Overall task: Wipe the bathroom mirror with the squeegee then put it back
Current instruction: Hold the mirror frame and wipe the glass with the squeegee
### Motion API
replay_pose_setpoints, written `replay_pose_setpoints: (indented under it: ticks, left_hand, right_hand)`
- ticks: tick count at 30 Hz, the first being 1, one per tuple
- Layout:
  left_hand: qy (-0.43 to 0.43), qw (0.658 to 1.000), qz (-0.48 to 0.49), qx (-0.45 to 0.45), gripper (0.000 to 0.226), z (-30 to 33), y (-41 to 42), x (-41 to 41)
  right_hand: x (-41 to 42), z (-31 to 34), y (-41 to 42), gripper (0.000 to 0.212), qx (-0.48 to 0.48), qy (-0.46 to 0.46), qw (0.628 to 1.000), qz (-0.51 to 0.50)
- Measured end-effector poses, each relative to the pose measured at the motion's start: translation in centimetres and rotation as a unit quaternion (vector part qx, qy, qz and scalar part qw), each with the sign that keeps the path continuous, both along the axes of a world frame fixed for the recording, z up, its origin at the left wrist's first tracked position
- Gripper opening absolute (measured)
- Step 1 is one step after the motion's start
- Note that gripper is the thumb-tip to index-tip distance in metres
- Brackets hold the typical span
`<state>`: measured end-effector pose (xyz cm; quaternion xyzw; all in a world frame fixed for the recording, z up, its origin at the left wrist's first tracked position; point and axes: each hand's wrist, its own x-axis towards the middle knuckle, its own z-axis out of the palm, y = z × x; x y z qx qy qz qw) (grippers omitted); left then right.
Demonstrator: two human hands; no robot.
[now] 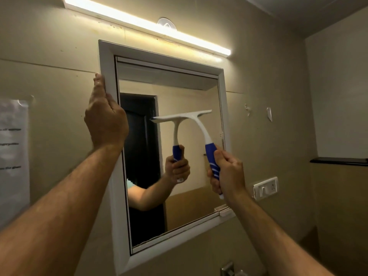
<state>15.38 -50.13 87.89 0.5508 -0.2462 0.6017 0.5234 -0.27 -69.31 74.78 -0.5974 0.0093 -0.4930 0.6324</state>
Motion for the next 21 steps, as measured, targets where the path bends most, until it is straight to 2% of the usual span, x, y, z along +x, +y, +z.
replay_pose_setpoints:
  ticks: [5, 8, 13, 17, 21]
  left_hand:
    - [0.007, 1.0, 0.01, -0.001, 0.045, 0.0, 0.0, -0.1]
    - [0.005, 1.0, 0.013, -0.002, 0.045, 0.1, 0.0, -0.2]
    - [0.01, 1.0, 0.009, -0.002, 0.045, 0.0, 0.0, 0.1]
    - [0.008, 1.0, 0.012, -0.004, 0.046, 0.0, -0.1, 0.0]
    - [0.01, 1.0, 0.019, -0.008, 0.046, -0.1, -0.4, 0.1]
  right_hand:
    - [-0.6, 4.7, 0.4, 0.035, -0.037, -0.046, 0.998, -0.009]
    - [-0.3, 6.2, 0.4, 0.035, -0.037, -0.04, 0.998, -0.016]
    - [-0.5, 0.6, -0.6, 0.039, 0.003, 0.012, 1.0, -0.02]
    - [-1.7, -5.1, -0.8, 0.031, 0.016, 0.04, 0.998, -0.034]
    - [-1.6, -3.5, -1.2, 0.035, -0.003, 0.029, 0.998, -0.048]
